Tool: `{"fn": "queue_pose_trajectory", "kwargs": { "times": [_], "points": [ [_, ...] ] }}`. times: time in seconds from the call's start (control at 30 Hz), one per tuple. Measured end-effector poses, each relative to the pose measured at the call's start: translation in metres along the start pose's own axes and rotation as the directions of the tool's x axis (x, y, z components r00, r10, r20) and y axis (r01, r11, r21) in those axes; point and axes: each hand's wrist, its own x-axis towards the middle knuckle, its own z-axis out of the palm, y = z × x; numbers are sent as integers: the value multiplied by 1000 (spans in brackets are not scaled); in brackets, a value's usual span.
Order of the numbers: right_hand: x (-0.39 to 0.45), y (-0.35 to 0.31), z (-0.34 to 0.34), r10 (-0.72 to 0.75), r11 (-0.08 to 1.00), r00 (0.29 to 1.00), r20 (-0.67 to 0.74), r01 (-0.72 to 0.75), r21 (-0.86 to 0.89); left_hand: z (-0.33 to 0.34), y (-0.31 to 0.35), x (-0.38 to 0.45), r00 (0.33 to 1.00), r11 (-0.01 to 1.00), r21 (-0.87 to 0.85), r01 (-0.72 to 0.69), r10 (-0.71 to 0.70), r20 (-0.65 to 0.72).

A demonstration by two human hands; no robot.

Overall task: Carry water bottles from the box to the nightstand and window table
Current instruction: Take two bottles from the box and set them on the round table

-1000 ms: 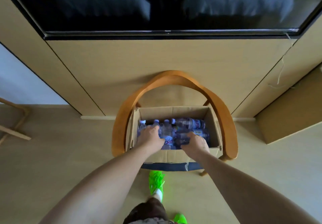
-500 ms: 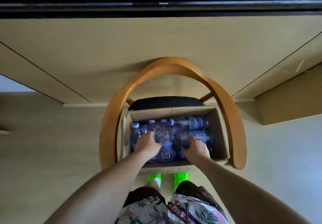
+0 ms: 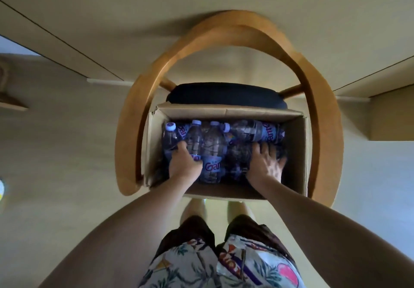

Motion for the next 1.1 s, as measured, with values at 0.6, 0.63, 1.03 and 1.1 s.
{"fn": "queue_pose_trajectory", "kwargs": {
  "times": [0.6, 0.63, 1.03, 1.1],
  "points": [
    [33, 17, -4, -205, 962, 979, -24, 196, -192, 8, 18, 25, 988, 988, 30, 152, -151, -43],
    [33, 17, -6, -209, 962, 978, -22, 201, -185, 7, 18, 24, 988, 988, 36, 149, -147, -46],
    [27, 21, -3, -205, 968, 979, 9, 204, -149, 9, 19, 25, 970, 972, -26, 236, -237, -48],
    [27, 20, -5, -194, 972, 981, 24, 195, -133, 7, 18, 26, 973, 974, -35, 224, -226, -48]
  ]
}}
